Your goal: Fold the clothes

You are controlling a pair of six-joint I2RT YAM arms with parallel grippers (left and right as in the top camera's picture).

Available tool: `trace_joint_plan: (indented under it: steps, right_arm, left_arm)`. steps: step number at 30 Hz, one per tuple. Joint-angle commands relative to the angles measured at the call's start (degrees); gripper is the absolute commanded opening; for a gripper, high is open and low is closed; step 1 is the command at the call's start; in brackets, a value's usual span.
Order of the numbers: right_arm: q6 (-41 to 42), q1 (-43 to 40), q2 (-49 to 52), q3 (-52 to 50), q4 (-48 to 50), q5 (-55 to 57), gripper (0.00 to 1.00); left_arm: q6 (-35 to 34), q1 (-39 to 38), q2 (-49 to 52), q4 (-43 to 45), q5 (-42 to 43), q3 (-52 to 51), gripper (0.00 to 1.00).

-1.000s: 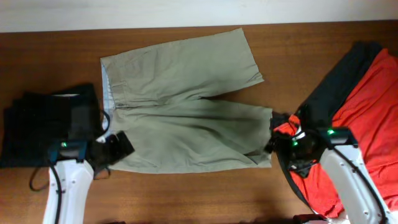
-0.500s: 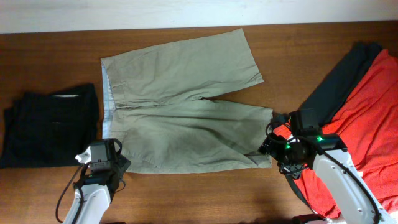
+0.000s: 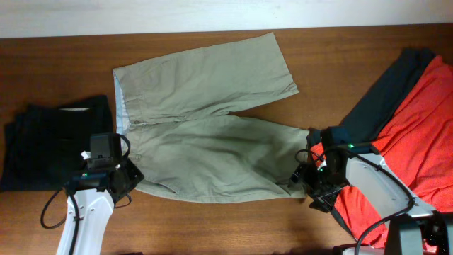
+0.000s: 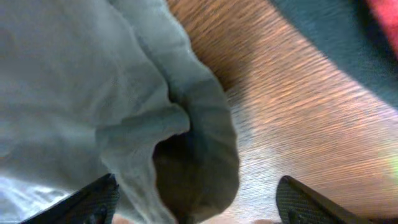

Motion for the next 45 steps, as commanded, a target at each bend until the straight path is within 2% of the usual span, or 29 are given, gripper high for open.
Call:
trace_joint_plan:
  steps: [1, 2, 5, 6, 7, 9, 10, 13, 15, 17, 20, 24, 27, 31, 34, 35, 36, 37, 38, 39, 42, 44, 45]
  right_arm:
    - [1.38, 0.42, 0.26, -0.13, 2.34, -0.96, 0.35]
    - [1.4, 0.42, 0.26, -0.13, 3.89, -0.48, 0.04]
    - [0.55, -0.17, 0.24, 0.17, 6.73, 5.09, 0.04]
    - [-3.45, -1.46, 0.15, 2.21, 6.6, 5.07, 0.04]
    - [-8.85, -3.5, -0.42, 7.08, 3.74, 5.16, 0.04]
    - [-13.68, -7.56, -1.79, 17.68, -3.39, 5.64, 0.04]
    - [-16.7, -10.14, -2.45, 26.21, -9.31, 6.69, 0.04]
    - [-23.61, -12.13, -2.73, 46.62, -22.21, 9.2, 0.04]
    - [-25.51, -12.09, -2.71, 51.63, -24.15, 9.2, 0.04]
    - [-26.23, -12.09, -2.54, 52.13, -22.34, 9.38, 0.04]
    - [-27.89, -12.0, -1.18, 52.13, -12.52, 9.38, 0.04]
    - [-28.52, -6.73, 7.72, 52.13, -1.16, 9.4, 0.04]
    - [-28.46, -2.16, 17.38, 52.13, 14.69, 9.38, 0.04]
    - [-28.39, 1.14, 26.23, 52.13, 31.06, 9.4, 0.04]
    - [-28.26, 2.97, 33.31, 52.13, 44.22, 9.38, 0.05]
    - [-28.28, 3.54, 35.04, 52.13, 48.74, 9.38, 0.09]
    - [-28.28, 4.13, 36.72, 52.13, 52.89, 9.38, 0.18]
    - [-28.3, 4.79, 37.66, 52.13, 55.1, 9.4, 0.32]
    - [-28.46, 4.98, 38.14, 52.13, 54.8, 9.35, 0.66]
    - [-28.52, 4.85, 38.16, 52.13, 53.09, 9.51, 0.88]
    - [-31.76, 4.02, 38.34, 52.11, 40.3, 10.73, 0.86]
    - [-36.5, 4.15, 38.91, 51.39, 31.3, 10.91, 0.76]
    - [-37.79, 4.22, 39.76, 50.99, 27.91, 10.91, 0.67]
  left_arm:
    - [0.96, 0.13, -0.24, -0.85, -0.04, 0.68, 0.01]
    - [0.96, 0.13, -0.24, -1.38, 0.0, 0.68, 0.01]
    - [2.54, 0.13, -0.24, -3.41, 1.25, 1.36, 0.01]
    - [4.46, 0.13, -0.39, -6.08, 1.25, 3.21, 0.01]
    - [6.58, 0.13, -0.46, -11.08, 1.27, 7.37, 0.01]
    - [10.69, 0.13, -0.46, -21.22, 1.25, 17.62, 0.01]
    - [12.44, 0.15, -0.46, -27.21, 1.25, 24.7, 0.01]
    - [12.52, 0.13, -0.46, -38.25, 2.05, 42.71, 0.01]
    - [13.99, 0.13, -0.44, -40.79, 8.5, 46.45, 0.01]
    - [14.03, 0.15, -0.11, -40.5, 8.96, 46.51, 0.01]
    - [13.94, 0.15, 1.88, -35.58, 7.28, 46.4, 0.01]
    - [12.24, 0.15, 13.11, -22.84, 5.88, 46.4, 0.01]
    - [7.08, 0.15, 25.11, -13.27, 0.92, 46.4, 0.01]
    - [0.22, 1.36, 35.74, -3.93, -0.13, 46.4, 0.01]
    - [-0.04, 1.51, 41.09, 6.8, -0.09, 46.4, 0.01]
    - [-0.04, 1.51, 41.64, 9.05, -0.07, 46.4, 0.01]
    - [-0.04, 1.51, 41.83, 10.84, -0.09, 46.4, 0.01]
    - [-0.04, 1.51, 41.83, 11.28, -0.09, 46.4, 0.09]
    - [-0.02, 1.53, 41.83, 10.91, -0.07, 46.4, 0.43]
    - [-0.02, 1.53, 41.83, 9.64, -0.07, 46.4, 0.7]
    - [-0.02, 1.49, 41.86, -1.01, 0.15, 46.36, 0.74]
    - [-0.02, 1.14, 41.86, -5.07, 1.2, 46.36, 0.75]
    - [1.66, 0.37, 41.9, -5.92, 3.58, 46.29, 0.72]
